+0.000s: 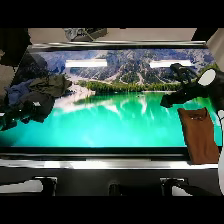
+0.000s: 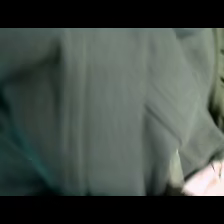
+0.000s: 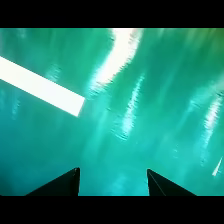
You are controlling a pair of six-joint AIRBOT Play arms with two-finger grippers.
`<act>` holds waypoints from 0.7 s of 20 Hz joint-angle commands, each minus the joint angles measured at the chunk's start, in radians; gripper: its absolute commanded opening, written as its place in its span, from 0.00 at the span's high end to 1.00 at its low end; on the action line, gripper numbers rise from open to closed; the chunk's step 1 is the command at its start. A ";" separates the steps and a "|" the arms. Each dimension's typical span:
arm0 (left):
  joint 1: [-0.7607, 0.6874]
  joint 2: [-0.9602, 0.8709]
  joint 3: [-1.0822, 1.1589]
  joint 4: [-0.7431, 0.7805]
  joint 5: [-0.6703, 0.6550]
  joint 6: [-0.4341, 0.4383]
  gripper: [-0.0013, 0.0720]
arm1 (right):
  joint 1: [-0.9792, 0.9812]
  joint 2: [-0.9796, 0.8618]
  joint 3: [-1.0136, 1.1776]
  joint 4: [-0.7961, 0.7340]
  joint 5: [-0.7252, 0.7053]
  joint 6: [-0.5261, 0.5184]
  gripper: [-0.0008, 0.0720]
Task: Fold the shirts.
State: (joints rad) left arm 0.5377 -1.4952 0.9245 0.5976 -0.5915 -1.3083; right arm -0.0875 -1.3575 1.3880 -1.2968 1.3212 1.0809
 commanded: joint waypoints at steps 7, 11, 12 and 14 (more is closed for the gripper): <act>-0.021 0.112 0.159 -0.022 -0.159 0.060 0.94 | 0.001 0.009 0.019 0.003 0.101 -0.026 0.31; -0.119 0.515 0.195 -0.023 -0.204 0.075 0.94 | 0.001 0.121 0.028 -0.117 0.117 -0.023 0.31; -0.170 0.615 0.195 -0.023 -0.205 0.032 0.94 | 0.001 0.161 0.028 -0.134 0.117 -0.022 0.31; -0.309 0.761 0.195 -0.023 -0.204 -0.051 0.94 | 0.001 0.251 0.028 -0.142 0.115 -0.022 0.31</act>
State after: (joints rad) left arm 0.3649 -0.9569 1.1084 0.5755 -0.7792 -1.2823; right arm -0.0875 -1.2034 1.4128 -1.3922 1.4315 1.0576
